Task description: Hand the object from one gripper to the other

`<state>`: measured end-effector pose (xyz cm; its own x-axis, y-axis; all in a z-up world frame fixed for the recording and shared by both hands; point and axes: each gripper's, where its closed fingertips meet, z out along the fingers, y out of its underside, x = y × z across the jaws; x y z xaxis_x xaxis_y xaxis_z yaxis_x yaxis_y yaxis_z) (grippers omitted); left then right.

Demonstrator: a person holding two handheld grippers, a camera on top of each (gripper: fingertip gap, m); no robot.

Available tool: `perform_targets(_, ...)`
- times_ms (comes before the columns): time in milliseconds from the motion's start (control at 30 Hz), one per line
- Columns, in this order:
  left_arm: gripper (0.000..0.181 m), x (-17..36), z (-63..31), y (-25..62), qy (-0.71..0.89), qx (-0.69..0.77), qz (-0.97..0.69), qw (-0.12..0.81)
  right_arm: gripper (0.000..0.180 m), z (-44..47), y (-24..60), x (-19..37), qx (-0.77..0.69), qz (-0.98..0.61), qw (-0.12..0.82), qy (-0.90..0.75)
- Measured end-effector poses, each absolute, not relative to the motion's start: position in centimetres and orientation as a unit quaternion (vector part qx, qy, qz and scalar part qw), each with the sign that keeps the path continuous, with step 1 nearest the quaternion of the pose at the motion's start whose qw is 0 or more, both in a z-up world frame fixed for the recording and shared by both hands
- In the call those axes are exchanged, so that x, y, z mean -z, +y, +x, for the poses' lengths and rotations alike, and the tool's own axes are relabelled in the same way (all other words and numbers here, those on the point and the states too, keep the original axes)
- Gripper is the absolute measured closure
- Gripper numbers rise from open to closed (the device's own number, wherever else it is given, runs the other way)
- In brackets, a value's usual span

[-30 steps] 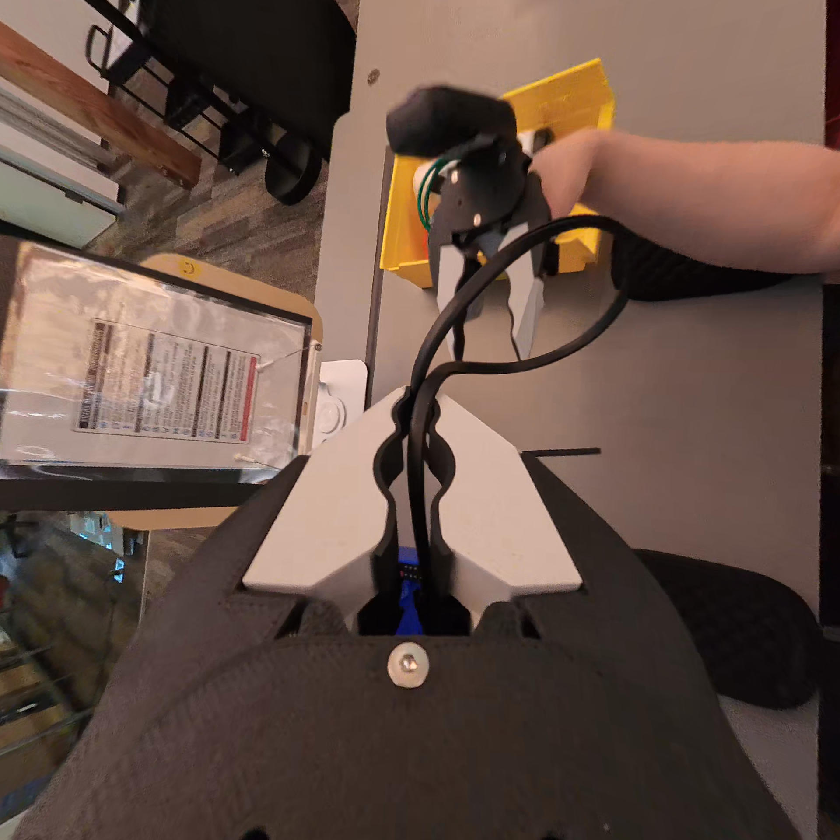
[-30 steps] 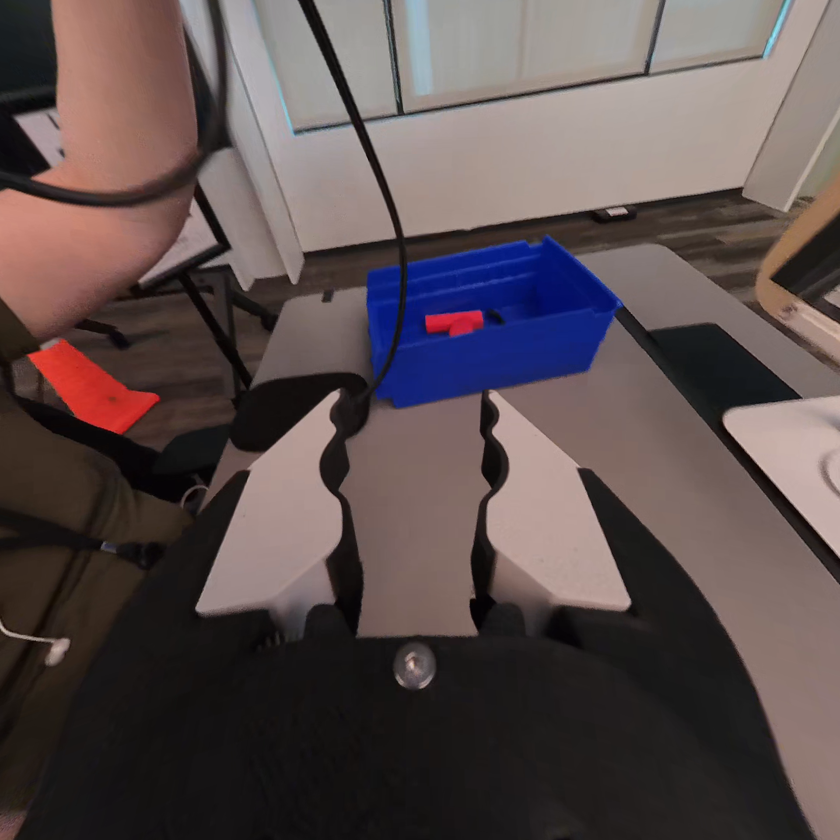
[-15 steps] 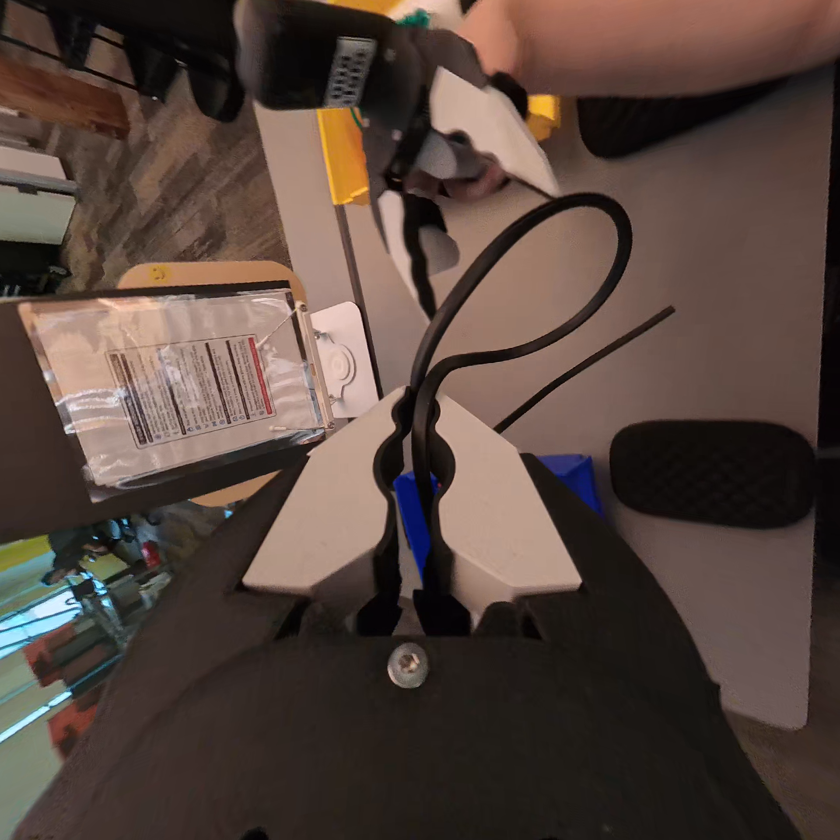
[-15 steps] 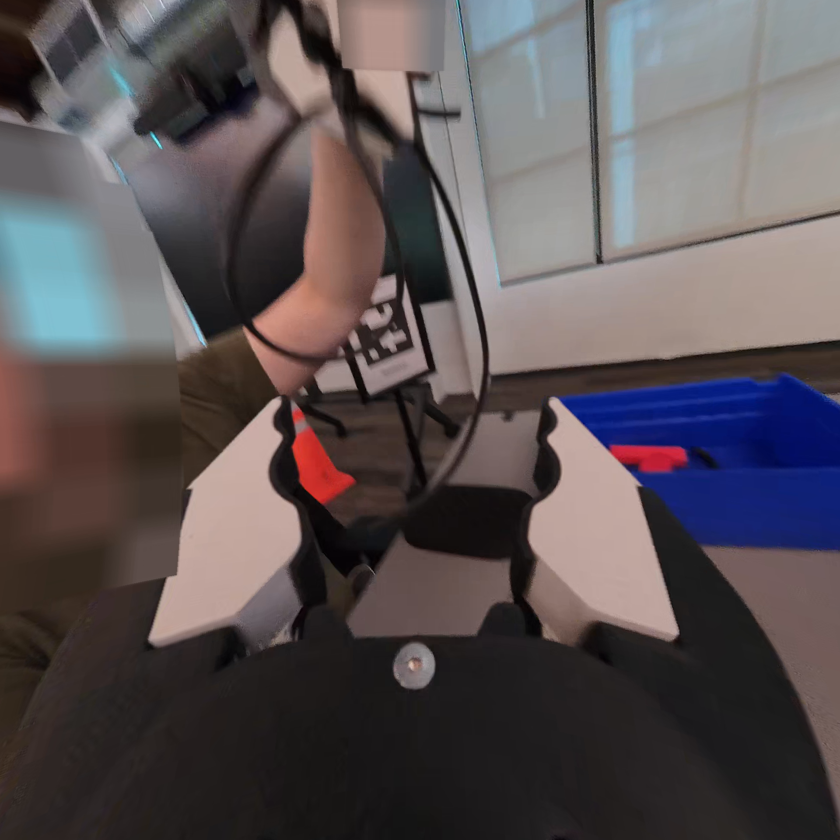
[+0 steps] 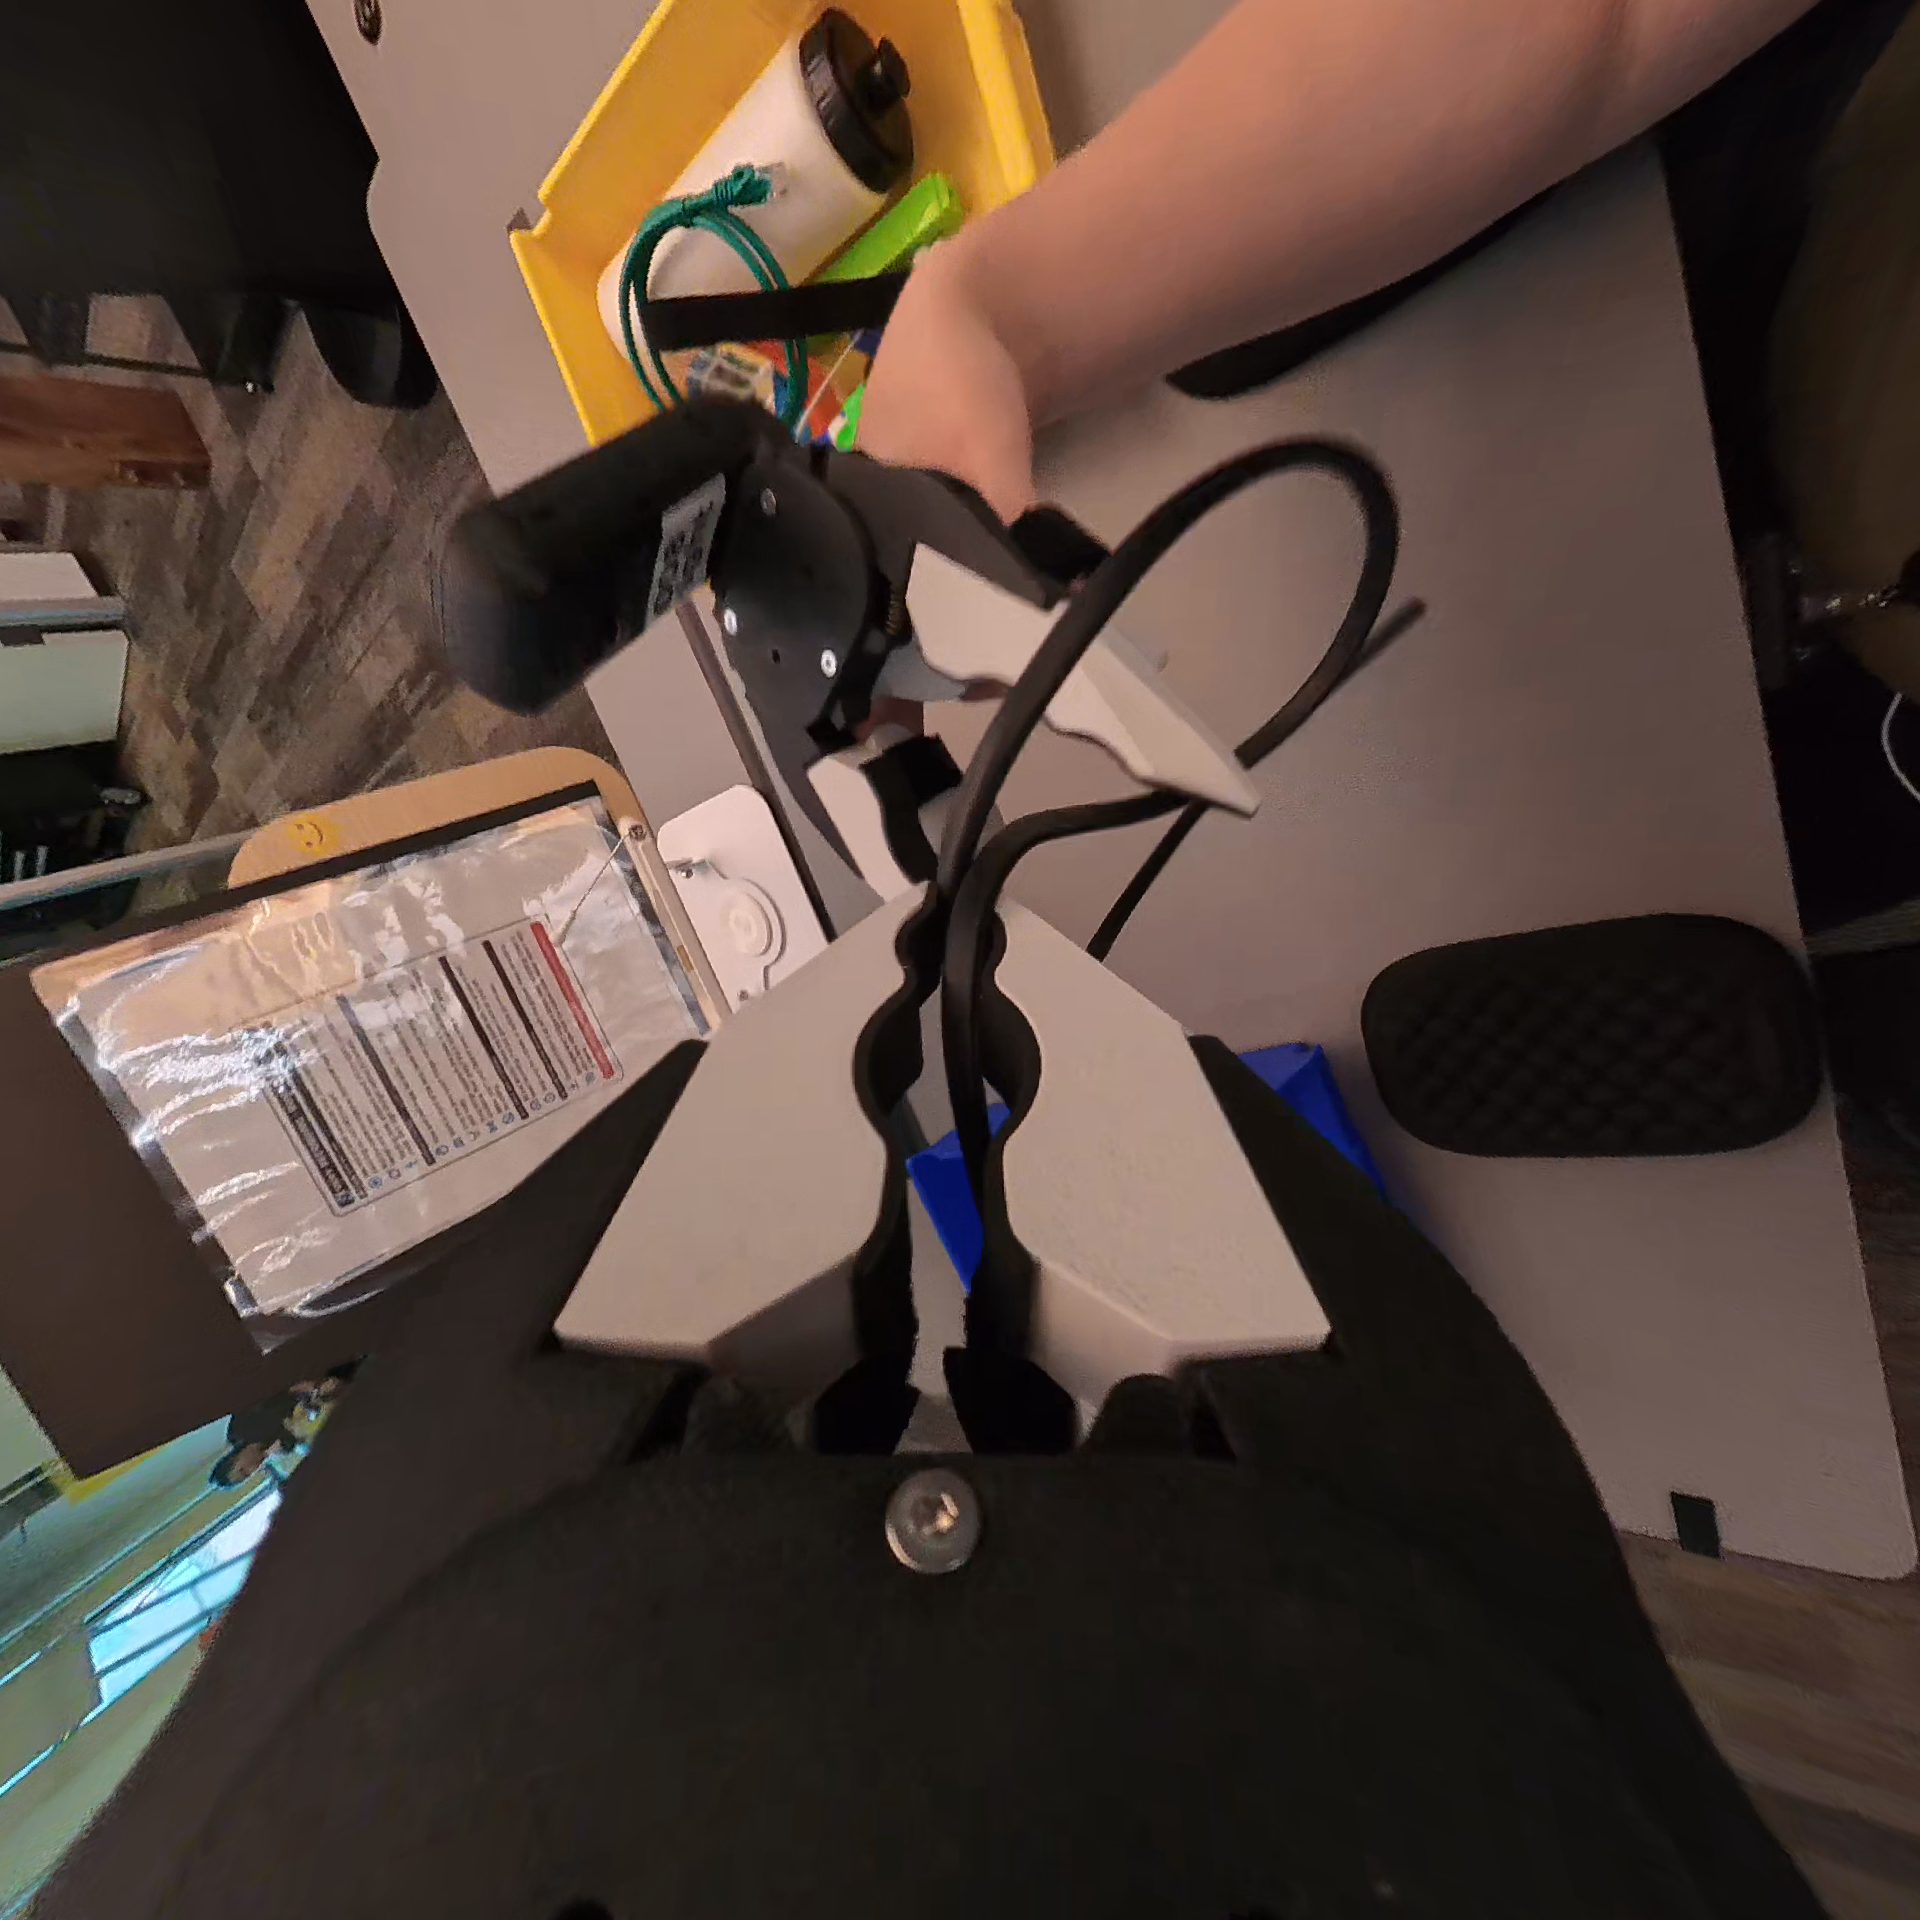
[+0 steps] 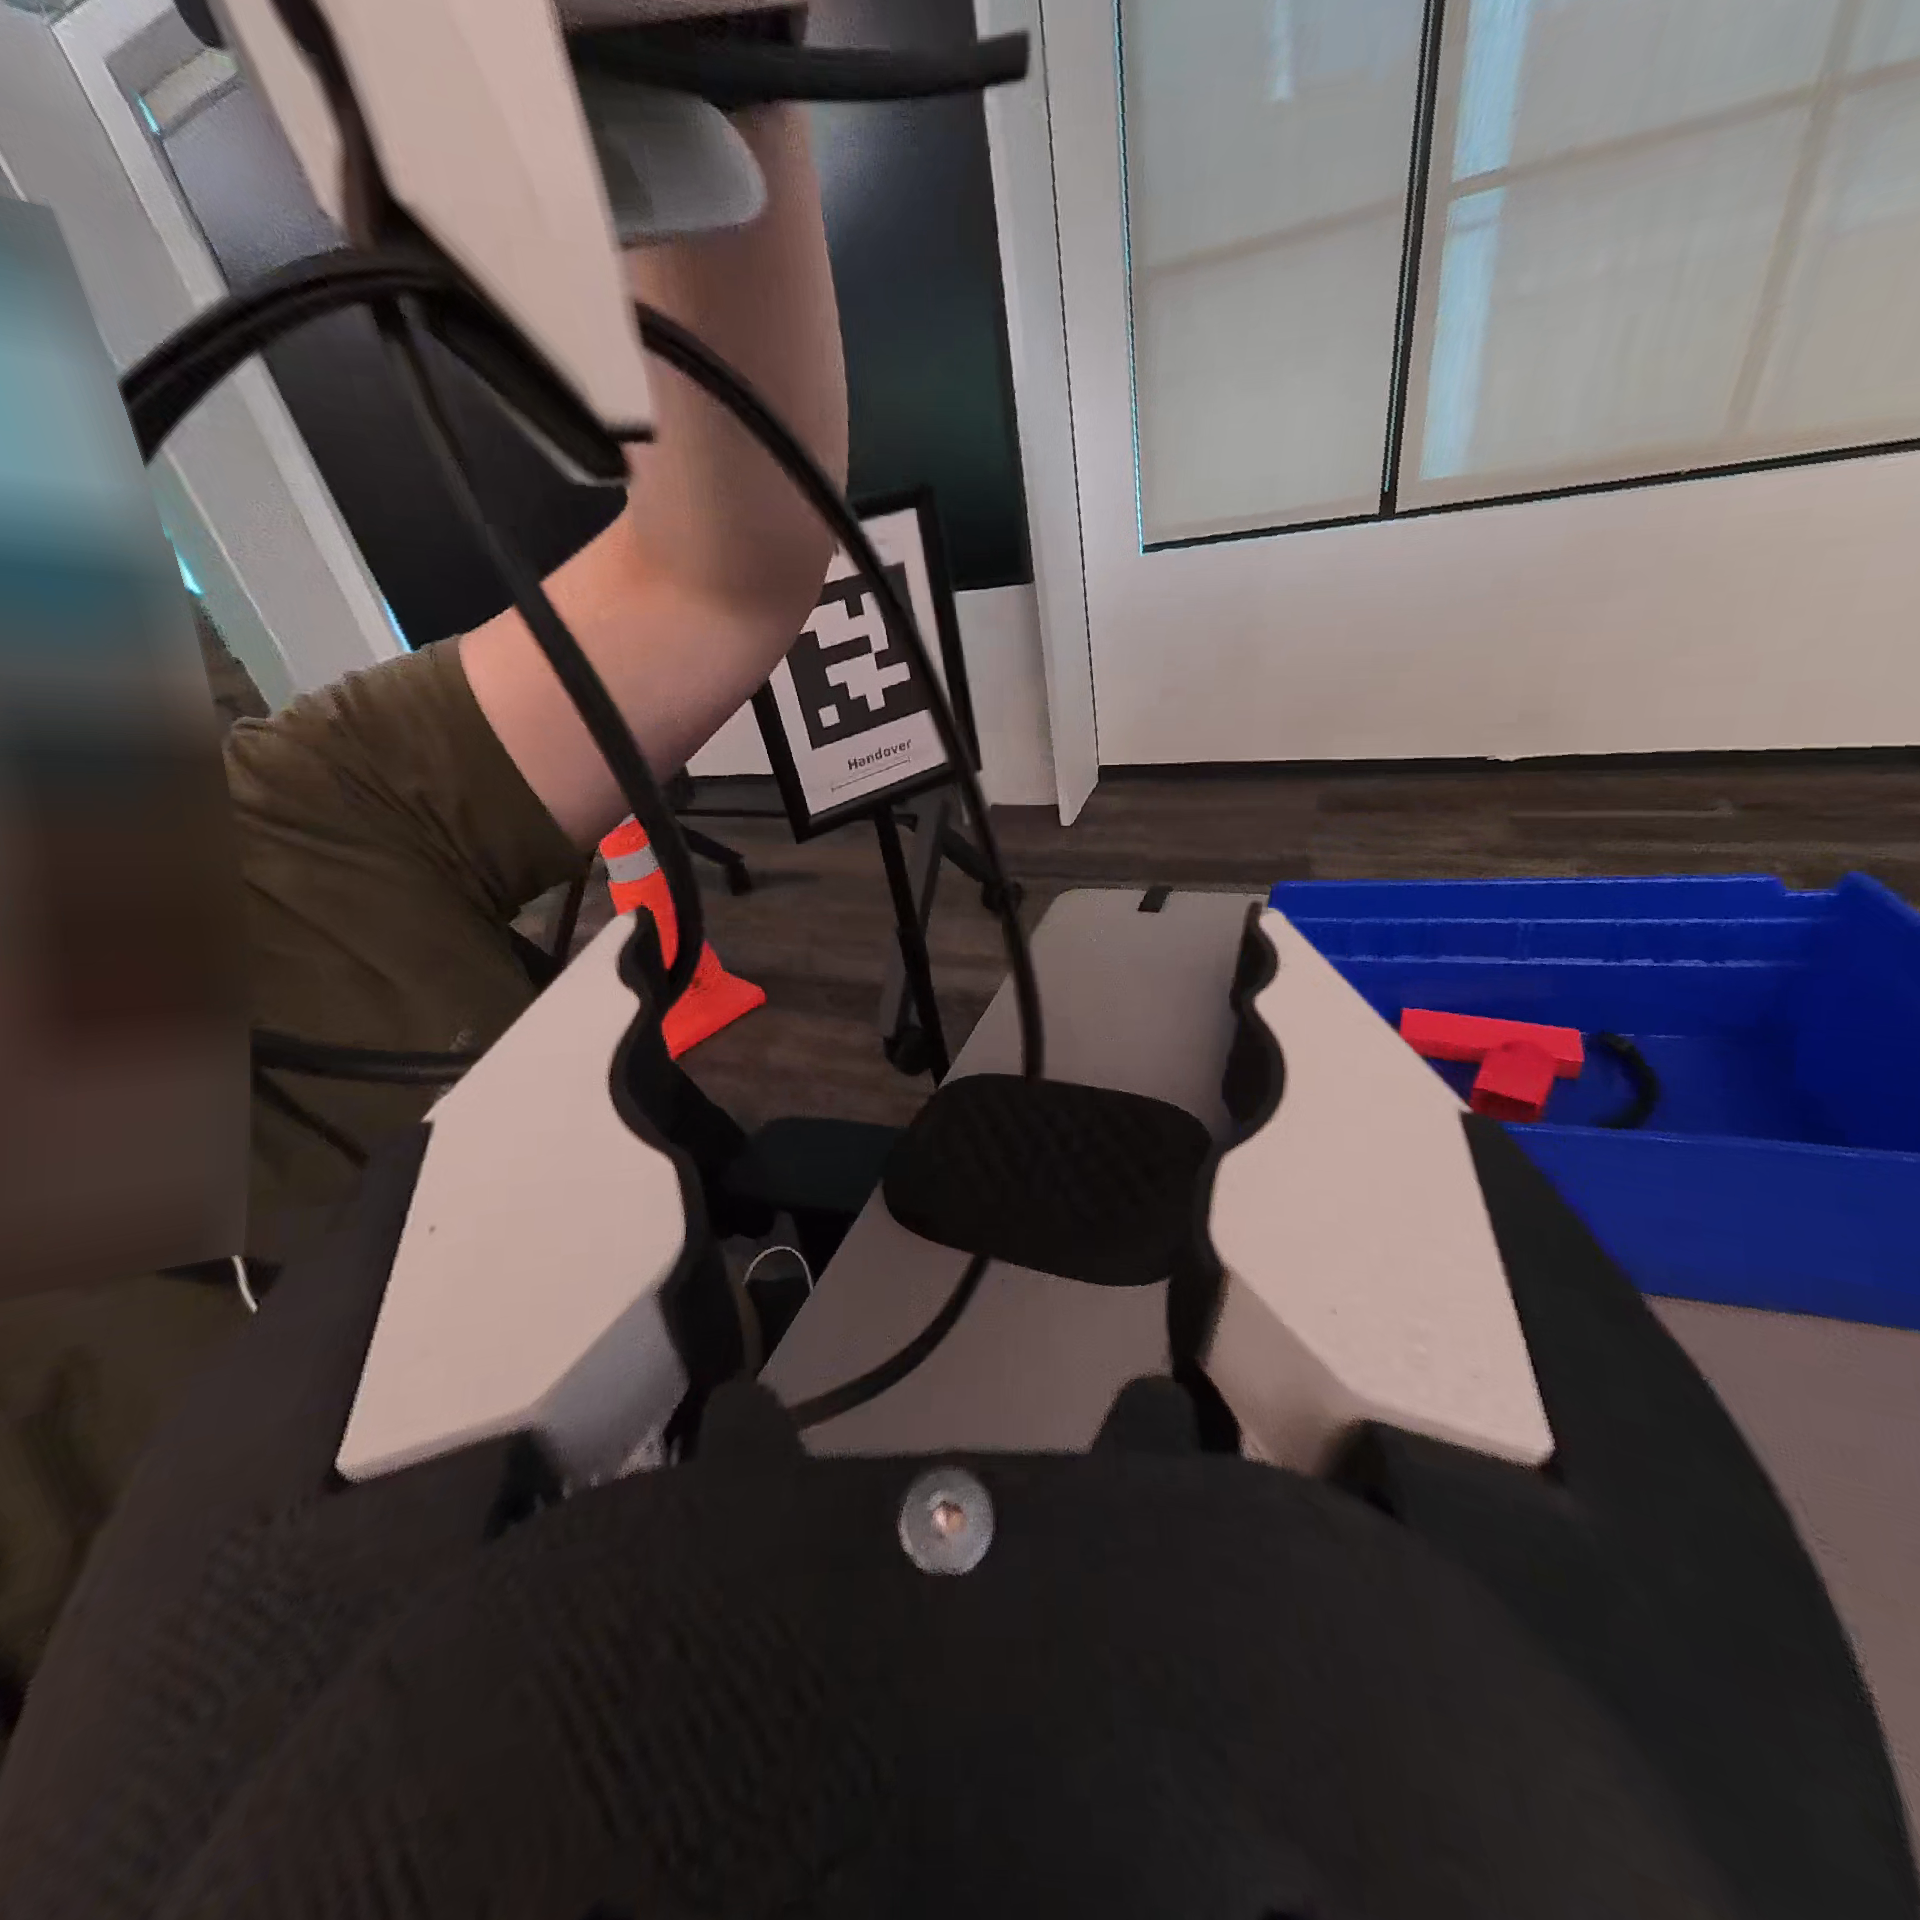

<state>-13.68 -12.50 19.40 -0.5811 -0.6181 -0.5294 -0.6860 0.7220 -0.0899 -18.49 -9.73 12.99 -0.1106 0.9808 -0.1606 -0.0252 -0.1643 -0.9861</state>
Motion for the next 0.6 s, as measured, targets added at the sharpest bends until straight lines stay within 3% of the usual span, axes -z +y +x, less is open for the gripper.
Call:
perform_targets(33,0.18,-19.4,-13.5,-12.9,0.889,-0.055,-0.364,0.273,0.075,-18.6,-9.7,-12.9,-0.577,-0.502,0.434,-0.476)
perform_targets(100,0.179,-19.4,-13.4,-13.7,0.893,-0.048,-0.355,0.272,0.087,-18.8,-10.1,-12.9,-0.59,-0.493,0.42,-0.482)
perform_targets(200,0.179,-19.4,-13.3,-14.4,0.897,-0.044,-0.347,0.272,0.118,-18.6,-11.3,-12.8,-0.605,-0.473,0.394,-0.505)
perform_targets(333,0.179,-19.3,-13.4,-14.9,0.898,-0.045,-0.341,0.274,0.142,-18.6,-12.2,-12.6,-0.594,-0.467,0.388,-0.527)
perform_targets(400,0.179,-19.1,-13.4,-15.0,0.899,-0.048,-0.339,0.274,0.147,-18.8,-12.7,-12.4,-0.584,-0.461,0.39,-0.543)
perform_targets(500,0.18,-19.0,-13.3,-15.3,0.9,-0.045,-0.332,0.277,0.131,-19.7,-12.4,-12.3,-0.576,-0.475,0.391,-0.537)
perform_targets(600,0.179,-18.9,-13.5,-15.3,0.901,-0.048,-0.333,0.273,0.172,-20.1,-12.6,-12.0,-0.565,-0.469,0.391,-0.555)
